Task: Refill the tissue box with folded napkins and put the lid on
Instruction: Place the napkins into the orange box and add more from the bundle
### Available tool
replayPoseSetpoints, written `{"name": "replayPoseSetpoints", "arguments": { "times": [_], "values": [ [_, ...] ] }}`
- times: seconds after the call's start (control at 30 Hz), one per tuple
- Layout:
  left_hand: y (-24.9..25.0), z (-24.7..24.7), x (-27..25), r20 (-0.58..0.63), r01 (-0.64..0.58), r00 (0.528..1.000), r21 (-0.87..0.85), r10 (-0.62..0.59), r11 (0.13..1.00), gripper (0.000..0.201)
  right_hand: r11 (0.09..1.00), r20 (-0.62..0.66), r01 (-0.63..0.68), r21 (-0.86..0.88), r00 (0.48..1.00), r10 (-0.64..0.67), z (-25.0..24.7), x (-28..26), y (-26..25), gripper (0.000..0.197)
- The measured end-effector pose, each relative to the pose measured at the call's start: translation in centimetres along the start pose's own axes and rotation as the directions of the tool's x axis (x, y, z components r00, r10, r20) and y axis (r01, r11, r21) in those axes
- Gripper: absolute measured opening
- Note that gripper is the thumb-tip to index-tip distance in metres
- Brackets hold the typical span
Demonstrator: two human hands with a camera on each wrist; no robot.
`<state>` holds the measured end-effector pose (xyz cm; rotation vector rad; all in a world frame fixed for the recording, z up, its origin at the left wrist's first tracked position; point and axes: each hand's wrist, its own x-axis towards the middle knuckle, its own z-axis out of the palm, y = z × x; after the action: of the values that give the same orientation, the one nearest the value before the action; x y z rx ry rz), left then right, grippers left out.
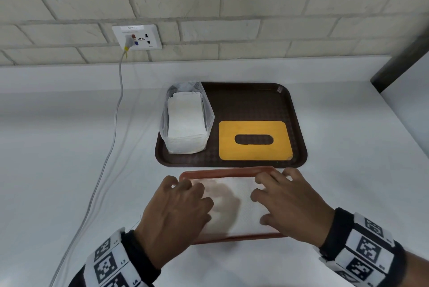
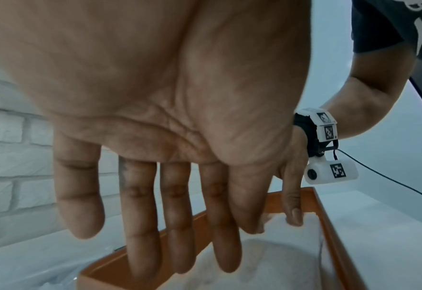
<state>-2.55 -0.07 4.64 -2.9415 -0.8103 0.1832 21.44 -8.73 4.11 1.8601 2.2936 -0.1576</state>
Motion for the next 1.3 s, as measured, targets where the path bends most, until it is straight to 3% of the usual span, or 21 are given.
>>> {"name": "replayPoseSetpoints", "arguments": {
  "times": [0.17,0.53,0.8,0.9,1.0,1.17,1.3],
  "values": [
    [-0.3,0.8,0.5,0.052,-0.044,0.998,0.017,0.043,0.999,0.036,0.996,-0.108,0.075,0.053,0.992,-0.069,0.2,0.0,-0.6,0.02],
    [-0.9,1.4,1.2,0.13,-0.086,0.988,0.033,0.081,0.996,0.032,0.987,0.003,0.151,-0.053,0.989,-0.151,0.5,0.9,-0.5,0.024],
    [-1.1,0.9,1.7,0.18,-0.06,0.982,-0.006,0.06,0.998,0.037,0.993,0.034,0.121,-0.004,0.992,-0.121,0.1,1.3,-0.4,0.024],
    [-1.2,0.9,1.9,0.181,-0.044,0.982,-0.008,0.045,0.999,0.035,0.993,0.066,0.107,0.049,0.992,-0.11,-1.2,1.5,-0.5,0.015],
    [-1.6,-0.3,1.9,0.159,0.014,0.987,-0.146,0.01,0.989,0.028,0.987,0.138,0.102,0.126,0.983,-0.119,-2.4,2.1,-0.1,0.031],
    [-3.6,-2.9,1.6,0.108,0.072,0.993,-0.343,-0.037,0.936,0.053,0.938,0.135,0.087,0.336,0.981,-0.14,-5.3,3.0,0.8,0.034],
    [-6.1,-4.1,2.7,0.018,0.125,0.991,-0.461,-0.132,0.879,0.026,0.889,0.121,0.059,0.453,0.985,-0.127,-7.1,4.4,2.1,0.027]
  ]
}}
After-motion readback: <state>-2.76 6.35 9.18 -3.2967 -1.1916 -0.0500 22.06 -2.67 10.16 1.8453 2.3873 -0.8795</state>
